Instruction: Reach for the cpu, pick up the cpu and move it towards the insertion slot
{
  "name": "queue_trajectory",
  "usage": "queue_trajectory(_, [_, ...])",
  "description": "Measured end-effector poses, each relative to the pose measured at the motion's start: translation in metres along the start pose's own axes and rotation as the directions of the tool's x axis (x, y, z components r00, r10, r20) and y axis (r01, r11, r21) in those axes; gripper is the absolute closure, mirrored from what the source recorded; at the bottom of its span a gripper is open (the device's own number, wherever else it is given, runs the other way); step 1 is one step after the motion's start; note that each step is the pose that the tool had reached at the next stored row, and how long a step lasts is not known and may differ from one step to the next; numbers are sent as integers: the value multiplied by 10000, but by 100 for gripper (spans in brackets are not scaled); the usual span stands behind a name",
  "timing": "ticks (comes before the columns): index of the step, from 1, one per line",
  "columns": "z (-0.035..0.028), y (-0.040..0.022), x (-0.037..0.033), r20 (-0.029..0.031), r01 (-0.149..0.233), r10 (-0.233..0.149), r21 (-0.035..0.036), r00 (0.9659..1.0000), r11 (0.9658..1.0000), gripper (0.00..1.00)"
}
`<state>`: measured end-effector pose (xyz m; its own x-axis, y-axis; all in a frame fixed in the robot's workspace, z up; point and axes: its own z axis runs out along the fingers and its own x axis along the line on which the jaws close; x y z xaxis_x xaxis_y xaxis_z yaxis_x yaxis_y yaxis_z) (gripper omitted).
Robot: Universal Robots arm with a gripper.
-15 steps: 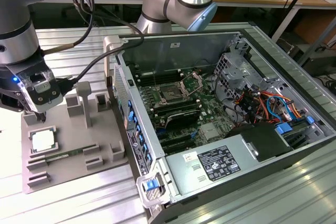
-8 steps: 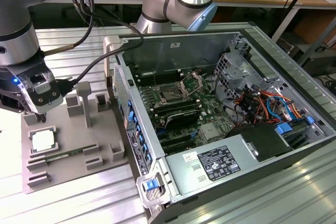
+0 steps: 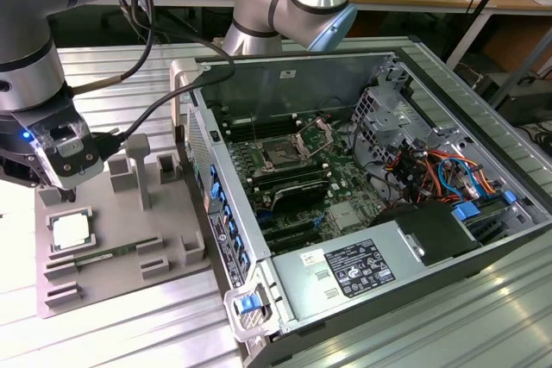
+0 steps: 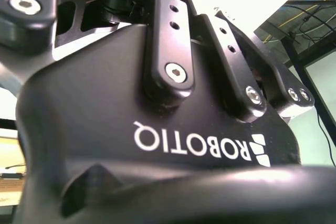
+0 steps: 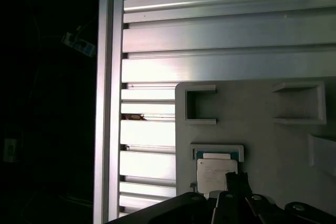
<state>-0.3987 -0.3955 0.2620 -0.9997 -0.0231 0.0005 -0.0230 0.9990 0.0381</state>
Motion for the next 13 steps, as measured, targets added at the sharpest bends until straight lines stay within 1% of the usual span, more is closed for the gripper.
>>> queue_trajectory(6, [21,-1,3,-1,1,-1,0,10000,10000,89])
queue_trajectory(7, [49,-4,7,0,0,0,0,10000,10000,89])
queue_trajectory(11, [97,-6,19,1,1,-1,0,10000,10000,89])
queue_trajectory(13, [102,-11,24,0,4,-4,0,10000,10000,89])
